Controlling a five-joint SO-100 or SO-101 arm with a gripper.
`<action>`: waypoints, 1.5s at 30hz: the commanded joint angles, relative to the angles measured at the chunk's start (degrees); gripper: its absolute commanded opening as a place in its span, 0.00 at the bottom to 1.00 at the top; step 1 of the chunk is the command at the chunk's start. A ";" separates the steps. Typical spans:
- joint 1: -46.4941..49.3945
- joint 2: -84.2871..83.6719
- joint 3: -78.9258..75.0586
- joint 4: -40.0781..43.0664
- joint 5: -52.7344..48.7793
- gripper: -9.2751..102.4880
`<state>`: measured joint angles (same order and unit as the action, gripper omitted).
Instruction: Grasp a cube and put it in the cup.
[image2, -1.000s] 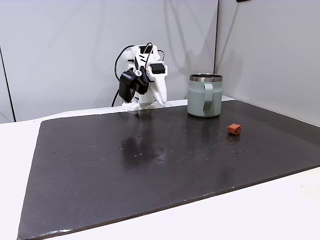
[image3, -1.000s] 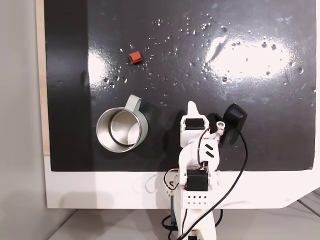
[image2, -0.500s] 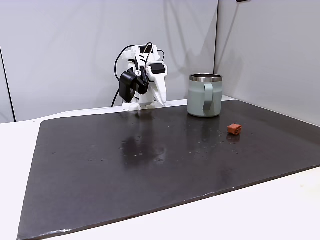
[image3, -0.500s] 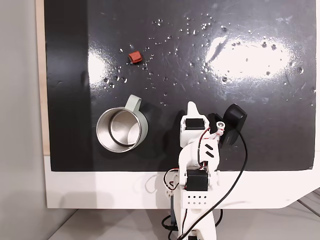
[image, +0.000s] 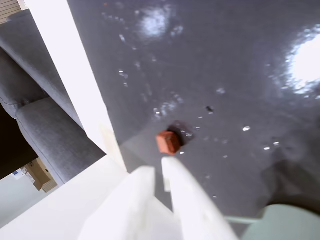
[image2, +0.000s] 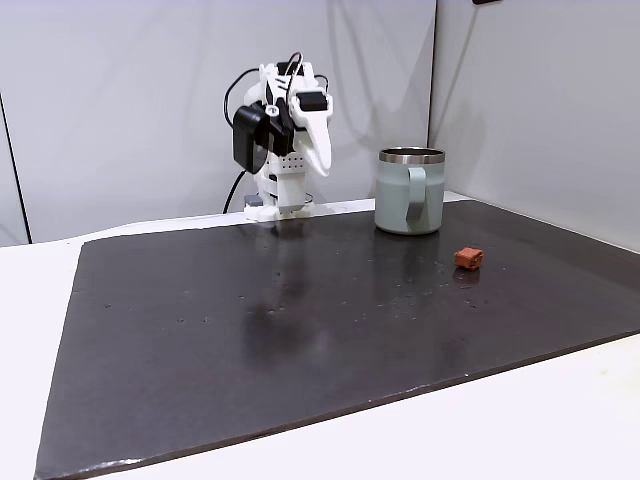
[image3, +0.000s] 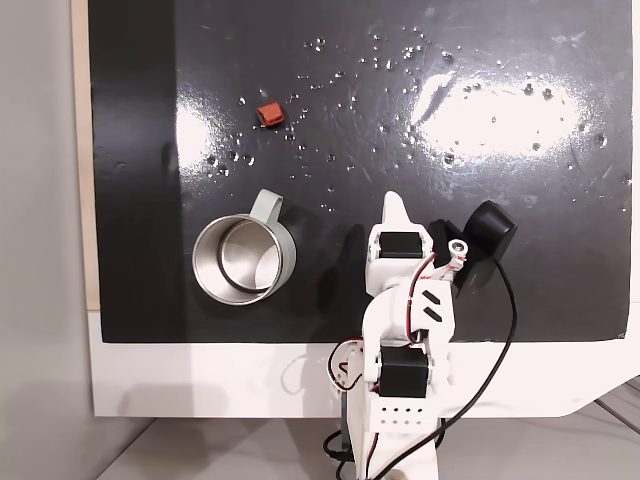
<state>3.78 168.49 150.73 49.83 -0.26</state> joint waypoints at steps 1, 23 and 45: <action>-0.26 -9.49 -14.06 0.18 -0.18 0.08; -2.99 -54.93 -66.53 18.63 -1.49 0.08; -13.36 -87.63 -108.46 39.99 10.37 0.08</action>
<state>-7.91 83.41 51.86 86.66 8.88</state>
